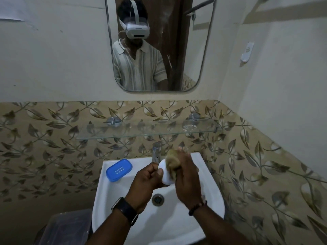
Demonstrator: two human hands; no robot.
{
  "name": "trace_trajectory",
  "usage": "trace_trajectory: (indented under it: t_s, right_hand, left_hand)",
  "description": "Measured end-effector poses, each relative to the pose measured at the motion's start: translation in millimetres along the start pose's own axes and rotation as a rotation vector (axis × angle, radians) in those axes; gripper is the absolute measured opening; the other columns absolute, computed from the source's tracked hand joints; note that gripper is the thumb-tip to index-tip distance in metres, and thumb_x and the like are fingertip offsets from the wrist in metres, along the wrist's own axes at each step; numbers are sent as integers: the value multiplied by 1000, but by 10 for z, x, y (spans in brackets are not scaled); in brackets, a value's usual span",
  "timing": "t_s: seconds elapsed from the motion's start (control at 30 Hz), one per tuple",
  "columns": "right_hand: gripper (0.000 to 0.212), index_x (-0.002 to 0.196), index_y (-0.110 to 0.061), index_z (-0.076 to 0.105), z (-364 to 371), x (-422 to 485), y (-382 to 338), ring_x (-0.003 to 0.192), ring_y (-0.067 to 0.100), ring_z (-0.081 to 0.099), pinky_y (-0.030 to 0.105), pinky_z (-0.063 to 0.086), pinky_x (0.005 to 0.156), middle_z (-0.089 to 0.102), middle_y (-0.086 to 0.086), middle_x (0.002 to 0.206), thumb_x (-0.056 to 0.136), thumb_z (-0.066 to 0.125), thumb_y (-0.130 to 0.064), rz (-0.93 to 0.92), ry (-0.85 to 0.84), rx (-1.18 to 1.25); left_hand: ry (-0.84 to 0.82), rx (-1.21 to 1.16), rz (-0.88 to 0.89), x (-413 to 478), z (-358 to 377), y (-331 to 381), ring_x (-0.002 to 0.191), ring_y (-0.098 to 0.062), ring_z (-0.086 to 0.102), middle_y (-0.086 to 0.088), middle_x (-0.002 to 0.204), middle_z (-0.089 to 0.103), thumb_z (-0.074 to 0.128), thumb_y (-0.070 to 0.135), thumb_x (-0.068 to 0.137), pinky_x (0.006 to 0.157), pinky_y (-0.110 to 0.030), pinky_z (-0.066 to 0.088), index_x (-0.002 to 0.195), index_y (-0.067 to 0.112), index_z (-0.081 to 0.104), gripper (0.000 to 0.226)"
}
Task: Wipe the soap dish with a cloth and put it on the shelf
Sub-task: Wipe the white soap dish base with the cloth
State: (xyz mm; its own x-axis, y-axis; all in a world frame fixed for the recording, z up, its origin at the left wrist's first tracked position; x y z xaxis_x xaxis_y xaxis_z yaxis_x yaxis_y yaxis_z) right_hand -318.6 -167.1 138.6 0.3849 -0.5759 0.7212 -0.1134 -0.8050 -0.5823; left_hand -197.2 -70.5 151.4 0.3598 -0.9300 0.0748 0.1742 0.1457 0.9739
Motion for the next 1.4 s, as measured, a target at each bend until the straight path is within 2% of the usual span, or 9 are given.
trace_trajectory:
  t_s: [0.1,0.23,0.4,0.53,0.63,0.9,1.03,1.17,1.4]
  right_hand:
    - [29,111,-40,60,-107,123,184,108,20,66,45,55,92,71,-7,110,104,46,-16,510,49,154]
    - [27,106,-25,76,-200,149,210,104,31,69,49,56,91,76,10,109,102,51,-34,997,23,666]
    - [47,89,-20,82,-270,173,147,93,26,71,50,53,90,77,14,103,104,40,-35,1011,-82,856]
    - [14,103,-12,73,-228,154,248,99,33,65,54,55,86,69,24,112,96,60,-13,959,-49,745]
    - [10,94,-13,70,-200,99,276,95,34,60,52,53,82,66,21,101,91,67,-3,928,45,718]
    - [16,100,-23,69,-5,-124,215,106,32,68,61,55,91,74,8,108,89,73,-11,819,102,535]
    - [11,104,-17,70,61,-213,270,100,36,70,60,58,86,75,14,105,96,64,-13,930,164,583]
    - [20,111,-4,65,50,-256,344,78,29,67,37,54,64,71,16,92,102,52,-16,1109,340,683]
    - [16,113,-12,63,67,-383,588,87,27,63,39,53,73,68,11,101,104,51,-19,1267,479,736]
  left_hand:
    - [-56,172,119,-4,-129,55,85,-24,66,-13,89,72,62,28,97,80,-39,56,90,5,65,25]
    - [-186,594,236,56,-351,141,84,-17,61,2,88,65,55,50,93,77,-40,49,91,19,64,32]
    - [-354,999,474,148,-502,228,111,-10,54,9,121,61,52,45,99,94,-30,47,109,27,64,24]
    - [-253,1287,701,131,-518,194,120,-13,46,4,144,46,54,42,98,90,-28,50,107,35,65,16]
    - [-64,1040,554,118,-532,108,110,-4,55,7,144,45,57,38,97,89,-19,49,119,41,65,23]
    - [197,-186,-129,63,-374,-214,105,-31,72,-19,115,72,67,19,91,85,-49,60,134,24,57,45]
    - [243,-263,-224,75,-485,-318,106,-32,71,-15,123,70,61,10,96,85,-48,60,130,7,60,34]
    - [271,-260,-178,40,-628,-348,106,-28,72,-11,122,72,60,11,96,87,-46,60,130,9,61,34]
    - [238,-196,-155,-2,-826,-424,108,-29,71,-11,118,74,61,11,96,85,-42,61,134,13,60,38]
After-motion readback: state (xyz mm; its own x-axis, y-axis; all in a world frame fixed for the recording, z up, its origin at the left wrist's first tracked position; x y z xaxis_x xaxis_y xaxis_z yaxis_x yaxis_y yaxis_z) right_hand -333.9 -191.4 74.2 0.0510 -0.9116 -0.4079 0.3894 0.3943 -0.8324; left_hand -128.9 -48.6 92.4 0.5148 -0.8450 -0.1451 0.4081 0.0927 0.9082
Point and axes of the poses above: each hand's wrist, its own x-axis towards the middle knuckle, its own z-axis out of the palm, y = z × x, the point moved 2 cm from there along x, towards the middle knuckle
